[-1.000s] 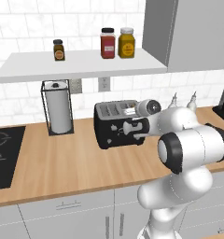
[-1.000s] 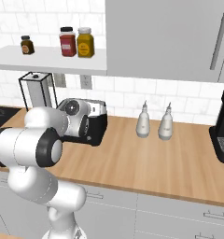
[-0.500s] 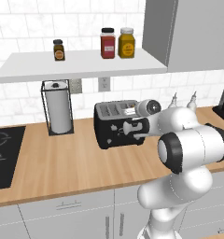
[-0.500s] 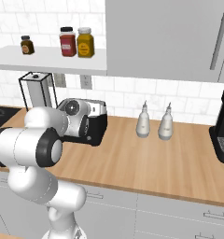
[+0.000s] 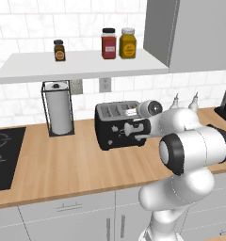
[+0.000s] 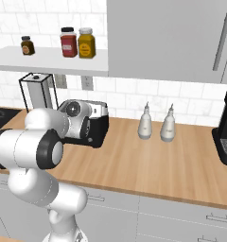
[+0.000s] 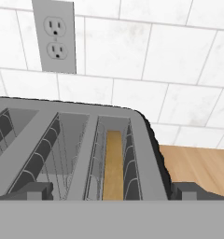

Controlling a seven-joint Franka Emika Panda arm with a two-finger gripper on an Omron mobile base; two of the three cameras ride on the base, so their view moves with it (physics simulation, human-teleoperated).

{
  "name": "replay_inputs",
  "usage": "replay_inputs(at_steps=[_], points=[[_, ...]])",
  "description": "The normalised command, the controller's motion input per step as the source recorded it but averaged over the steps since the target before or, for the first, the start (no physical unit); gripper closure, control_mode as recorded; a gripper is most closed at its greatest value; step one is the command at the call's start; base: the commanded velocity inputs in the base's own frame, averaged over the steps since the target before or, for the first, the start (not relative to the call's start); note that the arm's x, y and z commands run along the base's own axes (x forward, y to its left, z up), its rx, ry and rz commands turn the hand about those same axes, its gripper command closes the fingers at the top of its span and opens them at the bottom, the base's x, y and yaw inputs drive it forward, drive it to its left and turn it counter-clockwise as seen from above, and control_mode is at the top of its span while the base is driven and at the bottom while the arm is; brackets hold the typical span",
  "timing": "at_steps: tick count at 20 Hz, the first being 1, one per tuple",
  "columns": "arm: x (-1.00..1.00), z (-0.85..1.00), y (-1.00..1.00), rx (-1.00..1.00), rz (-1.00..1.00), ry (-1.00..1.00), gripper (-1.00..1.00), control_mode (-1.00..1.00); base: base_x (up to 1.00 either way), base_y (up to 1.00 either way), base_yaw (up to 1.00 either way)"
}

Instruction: Start the toaster. Once the lever pops up, take the bread to the plate on the dining counter.

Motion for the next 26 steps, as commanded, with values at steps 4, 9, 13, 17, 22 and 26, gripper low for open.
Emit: replay_inputs(at_steps=[4,9,13,17,22,26], points=[[0.00,0.00,0.00,0.00,0.00,0.00,-1.00,-1.00,0.00,0.00,0.00],[0.00,0.00,0.00,0.00,0.00,0.00,-1.00,-1.00,0.00,0.00,0.00],[0.00,0.00,0.00,0.00,0.00,0.00,-1.00,-1.00,0.00,0.00,0.00],[0.00,0.00,0.00,0.00,0.00,0.00,-1.00,-1.00,0.00,0.00,0.00],[0.00,0.00,0.00,0.00,0.00,0.00,-1.00,-1.00,0.00,0.00,0.00],[0.00,0.00,0.00,0.00,0.00,0.00,-1.00,-1.00,0.00,0.00,0.00]])
